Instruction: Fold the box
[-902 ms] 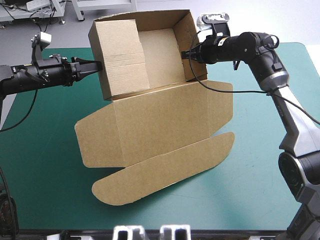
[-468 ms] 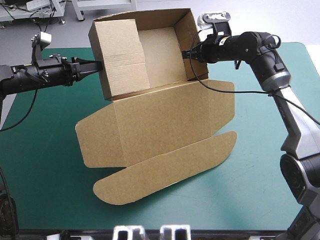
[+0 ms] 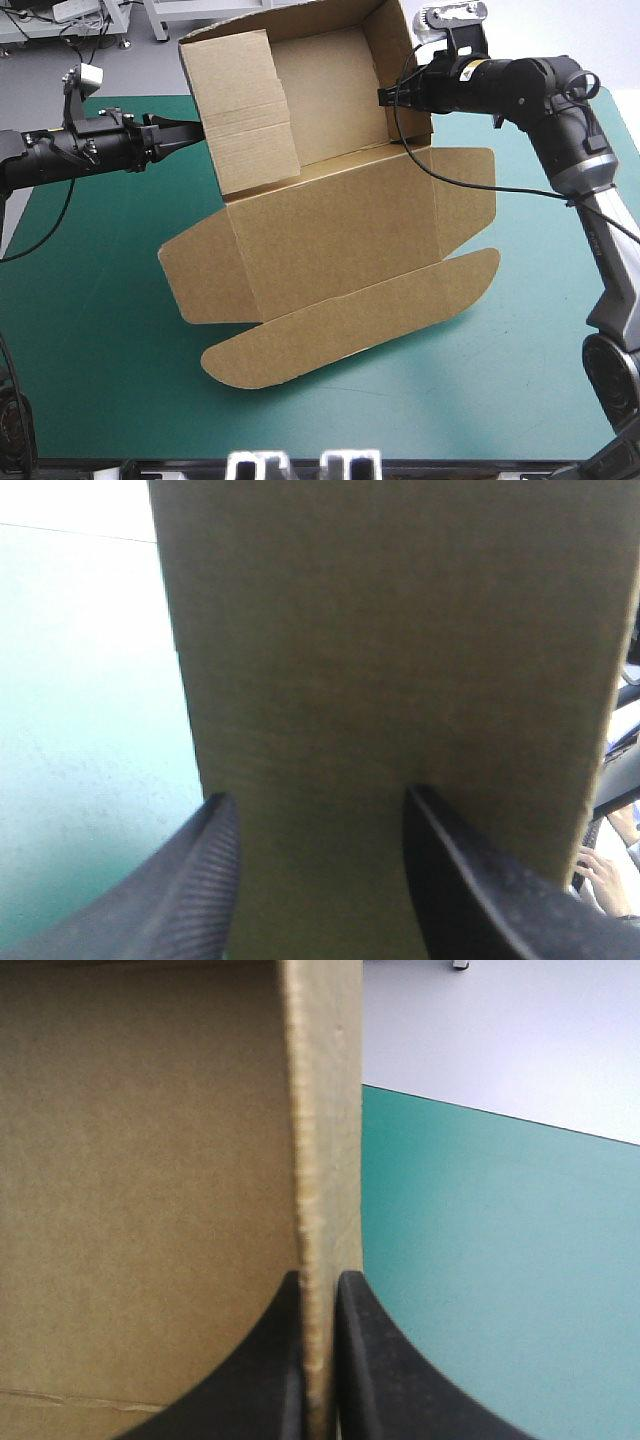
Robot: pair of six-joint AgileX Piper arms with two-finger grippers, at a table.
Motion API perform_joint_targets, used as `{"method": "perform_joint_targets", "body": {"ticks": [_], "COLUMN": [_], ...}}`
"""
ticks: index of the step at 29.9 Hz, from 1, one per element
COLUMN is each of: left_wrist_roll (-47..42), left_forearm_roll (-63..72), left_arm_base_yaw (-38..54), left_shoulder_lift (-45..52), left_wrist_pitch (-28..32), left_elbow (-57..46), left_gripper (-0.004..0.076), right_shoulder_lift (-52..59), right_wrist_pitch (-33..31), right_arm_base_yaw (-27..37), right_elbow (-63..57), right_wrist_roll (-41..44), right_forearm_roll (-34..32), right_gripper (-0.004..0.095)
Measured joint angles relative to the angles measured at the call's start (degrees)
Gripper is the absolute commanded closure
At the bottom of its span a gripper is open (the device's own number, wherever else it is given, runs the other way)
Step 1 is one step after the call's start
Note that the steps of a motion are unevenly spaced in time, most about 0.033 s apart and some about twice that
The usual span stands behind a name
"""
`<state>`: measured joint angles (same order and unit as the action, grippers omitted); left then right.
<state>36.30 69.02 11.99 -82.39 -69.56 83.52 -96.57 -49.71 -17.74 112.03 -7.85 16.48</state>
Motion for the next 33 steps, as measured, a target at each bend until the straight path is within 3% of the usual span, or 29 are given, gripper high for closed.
{"method": "perform_joint_targets", "body": {"ticks": [33], "left_wrist_roll": [0.00], "left_forearm_roll": [0.90], "left_arm_base_yaw": [-0.60], "left_shoulder_lift": [0.00], "left_wrist_pitch": [-0.63], "left_elbow": [0.00], "left_gripper": [0.0358], "right_shoulder_lift": [8.05], "right_wrist_pitch": [-5.47], "right_arm_base_yaw": [-0.52], "right_elbow": [0.00], "right_wrist_roll": [7.85], "right_forearm_roll": [-10.20], "right_gripper": [0.0908]}}
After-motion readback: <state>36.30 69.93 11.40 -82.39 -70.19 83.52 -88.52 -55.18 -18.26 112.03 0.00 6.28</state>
